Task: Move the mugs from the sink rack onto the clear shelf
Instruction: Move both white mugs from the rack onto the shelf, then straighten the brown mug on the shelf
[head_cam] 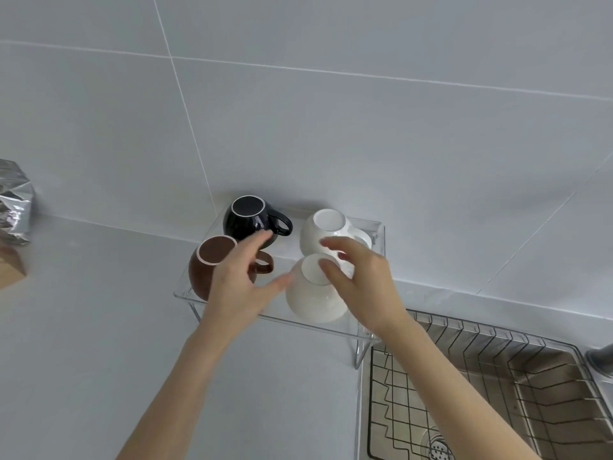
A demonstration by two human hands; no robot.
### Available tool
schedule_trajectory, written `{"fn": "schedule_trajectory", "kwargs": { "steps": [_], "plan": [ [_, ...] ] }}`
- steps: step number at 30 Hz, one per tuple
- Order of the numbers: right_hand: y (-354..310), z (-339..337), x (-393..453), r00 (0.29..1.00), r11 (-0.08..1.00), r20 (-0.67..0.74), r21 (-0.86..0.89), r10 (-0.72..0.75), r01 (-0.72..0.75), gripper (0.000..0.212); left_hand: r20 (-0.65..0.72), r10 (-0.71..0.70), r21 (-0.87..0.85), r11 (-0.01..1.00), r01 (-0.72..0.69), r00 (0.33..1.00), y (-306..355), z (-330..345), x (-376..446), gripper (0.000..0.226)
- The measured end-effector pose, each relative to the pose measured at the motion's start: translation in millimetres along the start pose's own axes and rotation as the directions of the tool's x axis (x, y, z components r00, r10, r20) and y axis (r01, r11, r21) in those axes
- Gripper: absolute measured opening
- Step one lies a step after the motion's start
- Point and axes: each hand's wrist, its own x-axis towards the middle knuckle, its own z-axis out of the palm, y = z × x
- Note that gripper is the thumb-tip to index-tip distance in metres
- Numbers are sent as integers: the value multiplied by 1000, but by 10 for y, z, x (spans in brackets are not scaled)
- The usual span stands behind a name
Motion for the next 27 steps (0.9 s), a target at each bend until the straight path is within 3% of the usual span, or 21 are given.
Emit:
{"fn": "schedule_trajectory", "kwargs": {
  "steps": [3, 7, 11, 16, 21, 27],
  "plan": [
    [-229, 273, 289, 986, 993, 138, -59, -94, 103, 30, -210, 21, 197, 980, 21, 977, -86, -243, 50, 69],
    [-232, 720, 592, 922, 924, 386, -341, -29, 172, 34, -221, -215, 273, 923, 271, 951, -310, -395, 24, 91],
    [-123, 937, 674, 908, 831, 419, -507, 5, 229, 20, -226, -262, 225, 923, 312, 938, -404, -416, 0, 86],
    [-80, 924, 689, 906, 844, 421, -469, -47, 262, 14, -173, -250, 119, 955, 273, 953, -465, -491, 36, 63],
    [-84, 902, 642, 894, 872, 445, -415, -55, 260, 10, -24, -263, 77, 962, 264, 965, -574, -645, 128, 73],
    [-99, 901, 579, 890, 885, 454, -394, -47, 248, 11, 61, -303, 39, 953, 301, 951, -607, -749, 172, 85]
  ]
}}
